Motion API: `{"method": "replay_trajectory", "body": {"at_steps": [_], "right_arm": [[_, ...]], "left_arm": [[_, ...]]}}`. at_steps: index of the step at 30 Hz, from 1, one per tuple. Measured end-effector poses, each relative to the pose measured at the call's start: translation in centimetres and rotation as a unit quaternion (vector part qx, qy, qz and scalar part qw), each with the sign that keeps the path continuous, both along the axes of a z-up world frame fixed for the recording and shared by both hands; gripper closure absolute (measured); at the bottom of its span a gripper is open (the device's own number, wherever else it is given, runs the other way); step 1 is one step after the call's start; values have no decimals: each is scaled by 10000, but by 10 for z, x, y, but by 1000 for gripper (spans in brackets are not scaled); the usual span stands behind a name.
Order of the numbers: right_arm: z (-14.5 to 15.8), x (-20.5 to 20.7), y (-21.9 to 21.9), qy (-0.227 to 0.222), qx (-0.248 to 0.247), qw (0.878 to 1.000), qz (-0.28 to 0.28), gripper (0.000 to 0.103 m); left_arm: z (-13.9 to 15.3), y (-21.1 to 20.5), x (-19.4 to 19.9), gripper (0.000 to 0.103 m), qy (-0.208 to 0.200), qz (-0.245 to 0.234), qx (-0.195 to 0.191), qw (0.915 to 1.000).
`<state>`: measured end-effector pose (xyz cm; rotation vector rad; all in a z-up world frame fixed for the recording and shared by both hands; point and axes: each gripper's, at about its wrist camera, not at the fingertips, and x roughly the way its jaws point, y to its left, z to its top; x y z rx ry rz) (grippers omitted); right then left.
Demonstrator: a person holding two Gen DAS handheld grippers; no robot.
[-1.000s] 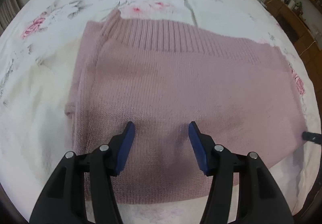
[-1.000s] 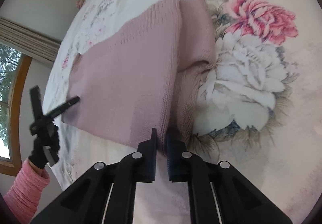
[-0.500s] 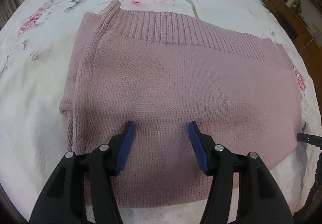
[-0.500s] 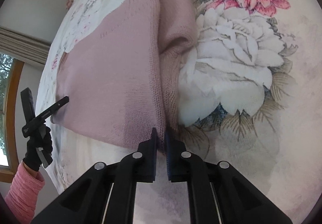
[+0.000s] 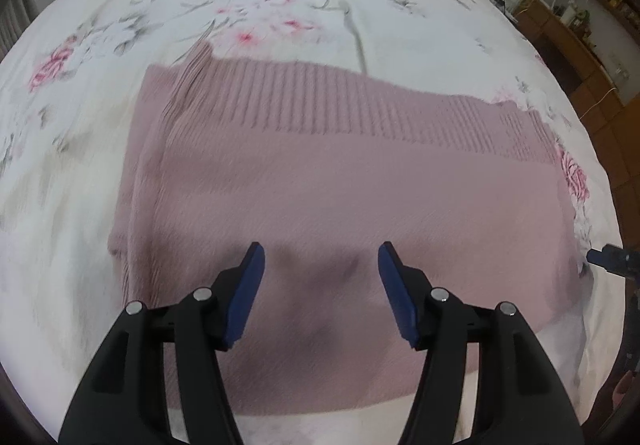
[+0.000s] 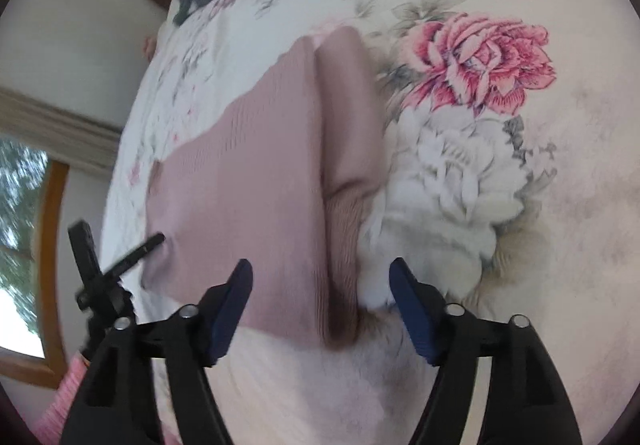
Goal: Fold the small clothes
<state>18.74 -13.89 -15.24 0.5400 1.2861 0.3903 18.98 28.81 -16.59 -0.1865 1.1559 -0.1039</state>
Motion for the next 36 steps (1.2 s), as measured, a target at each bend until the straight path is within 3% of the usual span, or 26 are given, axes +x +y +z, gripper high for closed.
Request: {"method": "replay_trajectory", "body": {"at_steps": [4,14,22,36], "right_arm": [[-19,23,-12,217,505,9983,-178,31],[-45,49,2,251,672,9974,-104,33],[-60,67,20,305,852,9957,-216,72],[-65,61,17,372,786,9955,-381,75]], "left_arm": [[-4,-6,14,44,6,5,0,10000],[-23,3,25,44,164,107,-153,9997],[-28,4,26,42,145,35,-181,9997],[-27,4,22,42,127,69,-214,9997]]}}
